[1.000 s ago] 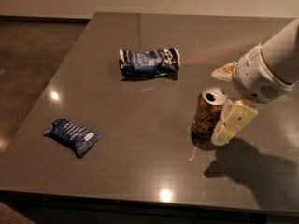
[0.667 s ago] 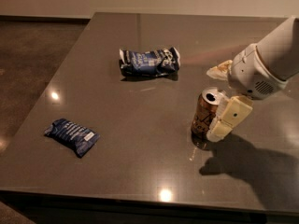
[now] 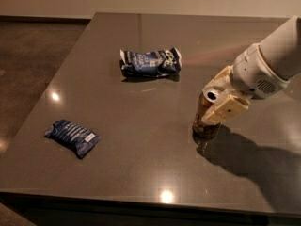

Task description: Move orange can near rxbar blueberry

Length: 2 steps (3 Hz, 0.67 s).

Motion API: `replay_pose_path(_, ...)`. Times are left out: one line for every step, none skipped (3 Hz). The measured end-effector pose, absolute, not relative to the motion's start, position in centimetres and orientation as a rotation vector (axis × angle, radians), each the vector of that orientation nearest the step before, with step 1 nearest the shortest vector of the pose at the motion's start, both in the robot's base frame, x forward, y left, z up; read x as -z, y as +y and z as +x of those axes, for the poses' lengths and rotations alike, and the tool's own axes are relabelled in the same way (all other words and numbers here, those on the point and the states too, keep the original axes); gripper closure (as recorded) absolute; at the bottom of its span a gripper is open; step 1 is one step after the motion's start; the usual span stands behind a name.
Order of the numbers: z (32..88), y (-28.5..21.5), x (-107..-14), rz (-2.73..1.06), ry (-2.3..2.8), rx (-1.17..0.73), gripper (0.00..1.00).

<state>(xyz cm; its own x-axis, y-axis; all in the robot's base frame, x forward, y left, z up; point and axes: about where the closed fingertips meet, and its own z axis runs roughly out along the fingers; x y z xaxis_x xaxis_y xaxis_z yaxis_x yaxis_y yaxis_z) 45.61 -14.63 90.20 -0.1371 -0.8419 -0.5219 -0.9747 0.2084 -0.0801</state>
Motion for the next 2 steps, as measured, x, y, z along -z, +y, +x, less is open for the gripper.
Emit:
replay_pose_path(45.6,-14.1,-91.2,-1.676,2.008,-0.419,0.76)
replay_pose_path(45.3,-12.6,-93.7,-1.682,1.951,-0.453,0.98)
